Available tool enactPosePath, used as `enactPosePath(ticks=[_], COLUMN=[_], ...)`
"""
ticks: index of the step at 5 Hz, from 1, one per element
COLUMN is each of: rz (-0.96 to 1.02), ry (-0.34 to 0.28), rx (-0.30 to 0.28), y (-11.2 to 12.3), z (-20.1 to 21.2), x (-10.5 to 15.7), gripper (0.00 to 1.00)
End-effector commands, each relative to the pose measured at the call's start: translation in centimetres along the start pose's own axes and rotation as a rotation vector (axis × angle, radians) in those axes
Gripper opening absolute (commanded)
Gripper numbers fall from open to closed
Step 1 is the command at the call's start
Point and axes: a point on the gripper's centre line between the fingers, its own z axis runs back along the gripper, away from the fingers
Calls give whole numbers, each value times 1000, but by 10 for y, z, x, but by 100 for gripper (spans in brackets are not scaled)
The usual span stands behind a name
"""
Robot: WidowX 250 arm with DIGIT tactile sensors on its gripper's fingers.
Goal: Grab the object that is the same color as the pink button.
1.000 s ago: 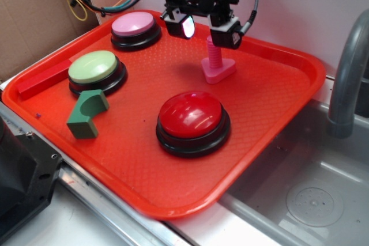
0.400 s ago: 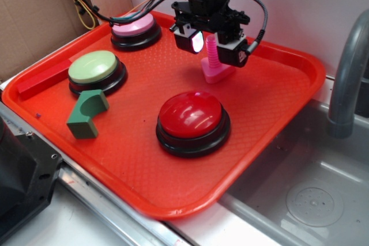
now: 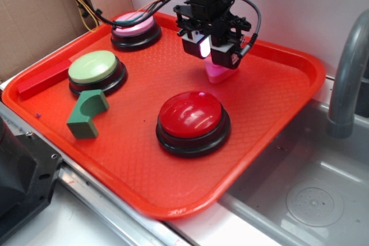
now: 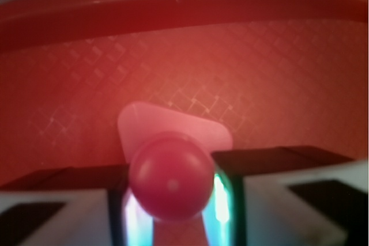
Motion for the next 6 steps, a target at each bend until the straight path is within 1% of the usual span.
enactPosePath(ticks=[1, 2, 3, 4, 5, 6], rz=[33, 54, 56, 26, 9, 19], ry=[-82, -113, -101, -78, -69, -68], rx=[-56, -73, -69, -96, -72, -40], y=[13, 15, 10, 0, -4, -3], z=[48, 59, 42, 20, 7, 5], x=[7, 11, 15, 14, 12, 11], gripper=[100, 100, 100, 100, 100, 0])
